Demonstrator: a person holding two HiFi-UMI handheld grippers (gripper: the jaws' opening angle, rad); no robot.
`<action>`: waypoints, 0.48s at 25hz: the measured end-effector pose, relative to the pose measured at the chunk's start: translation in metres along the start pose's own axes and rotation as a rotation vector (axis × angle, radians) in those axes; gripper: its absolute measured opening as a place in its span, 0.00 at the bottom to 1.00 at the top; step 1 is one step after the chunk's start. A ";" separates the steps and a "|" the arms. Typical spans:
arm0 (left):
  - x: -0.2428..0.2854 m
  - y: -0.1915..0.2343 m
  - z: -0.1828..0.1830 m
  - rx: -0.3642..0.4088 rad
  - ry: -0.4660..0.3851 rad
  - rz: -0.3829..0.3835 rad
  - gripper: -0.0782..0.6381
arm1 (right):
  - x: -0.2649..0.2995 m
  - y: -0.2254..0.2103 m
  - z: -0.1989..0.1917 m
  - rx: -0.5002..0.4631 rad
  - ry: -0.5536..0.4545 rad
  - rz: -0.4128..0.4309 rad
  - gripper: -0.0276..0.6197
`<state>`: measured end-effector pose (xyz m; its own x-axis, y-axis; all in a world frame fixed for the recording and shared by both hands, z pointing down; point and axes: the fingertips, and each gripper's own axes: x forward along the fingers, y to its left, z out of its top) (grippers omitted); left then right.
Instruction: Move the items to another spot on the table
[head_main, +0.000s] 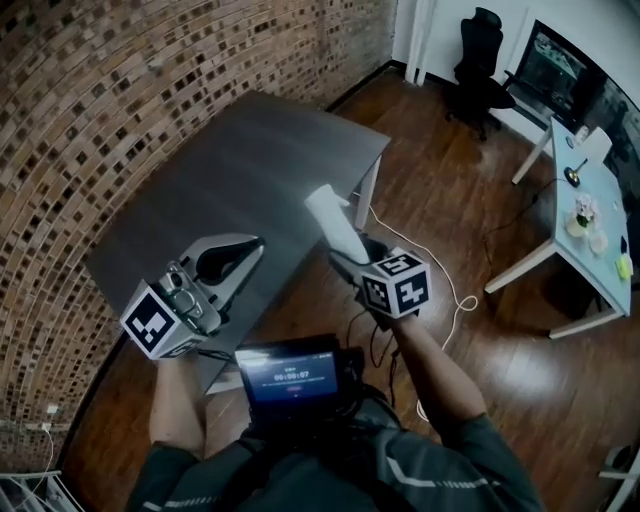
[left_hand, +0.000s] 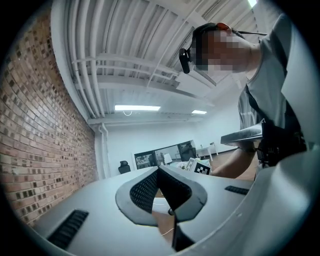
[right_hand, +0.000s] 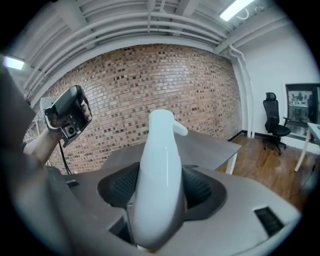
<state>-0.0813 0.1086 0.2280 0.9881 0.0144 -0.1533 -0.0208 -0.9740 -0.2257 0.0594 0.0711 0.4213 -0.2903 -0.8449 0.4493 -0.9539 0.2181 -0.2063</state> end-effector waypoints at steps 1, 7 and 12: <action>0.013 -0.001 -0.001 0.000 -0.004 -0.011 0.10 | -0.004 -0.012 0.001 0.002 -0.004 -0.008 0.47; 0.076 0.000 -0.014 -0.012 -0.001 -0.100 0.10 | -0.022 -0.068 0.006 0.042 -0.030 -0.057 0.47; 0.122 0.014 -0.029 -0.025 -0.025 -0.156 0.10 | -0.024 -0.111 0.013 0.047 -0.038 -0.094 0.47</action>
<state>0.0430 0.0903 0.2339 0.9749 0.1714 -0.1420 0.1369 -0.9648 -0.2247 0.1728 0.0609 0.4225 -0.1960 -0.8786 0.4355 -0.9718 0.1148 -0.2058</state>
